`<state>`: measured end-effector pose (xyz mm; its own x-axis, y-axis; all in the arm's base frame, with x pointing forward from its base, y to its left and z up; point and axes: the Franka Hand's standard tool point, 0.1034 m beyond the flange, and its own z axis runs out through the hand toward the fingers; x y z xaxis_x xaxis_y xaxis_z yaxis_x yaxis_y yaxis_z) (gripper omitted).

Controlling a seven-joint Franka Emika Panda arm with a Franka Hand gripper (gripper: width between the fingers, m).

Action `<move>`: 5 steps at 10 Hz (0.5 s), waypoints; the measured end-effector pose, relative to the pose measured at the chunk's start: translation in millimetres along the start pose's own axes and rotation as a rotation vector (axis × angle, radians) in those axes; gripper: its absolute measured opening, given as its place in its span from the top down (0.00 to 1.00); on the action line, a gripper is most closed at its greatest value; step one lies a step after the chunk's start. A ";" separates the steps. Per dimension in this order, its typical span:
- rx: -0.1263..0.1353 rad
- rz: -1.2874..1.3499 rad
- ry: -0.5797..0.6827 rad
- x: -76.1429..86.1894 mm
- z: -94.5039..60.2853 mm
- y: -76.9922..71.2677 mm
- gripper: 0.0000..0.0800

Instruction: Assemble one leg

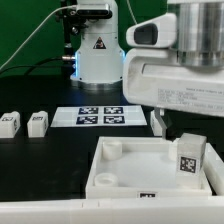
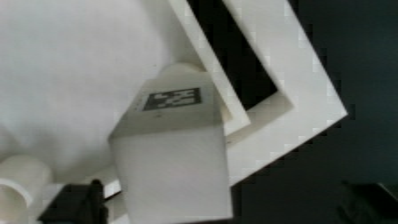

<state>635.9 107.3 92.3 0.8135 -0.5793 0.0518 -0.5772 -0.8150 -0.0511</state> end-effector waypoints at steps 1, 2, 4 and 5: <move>-0.005 0.001 -0.002 -0.2 3.7 1.8 0.19; -0.005 0.001 -0.002 -0.3 4.0 2.0 0.19; -0.005 0.001 -0.003 -0.3 4.1 2.0 0.19; -0.005 0.001 -0.003 -0.3 4.2 2.0 0.19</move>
Offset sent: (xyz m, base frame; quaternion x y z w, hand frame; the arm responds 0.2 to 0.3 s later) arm 0.0000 0.0000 0.0000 0.0000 0.0000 0.0000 1.0000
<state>634.7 106.0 88.0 0.8131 -0.5800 0.0492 -0.5783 -0.8146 -0.0457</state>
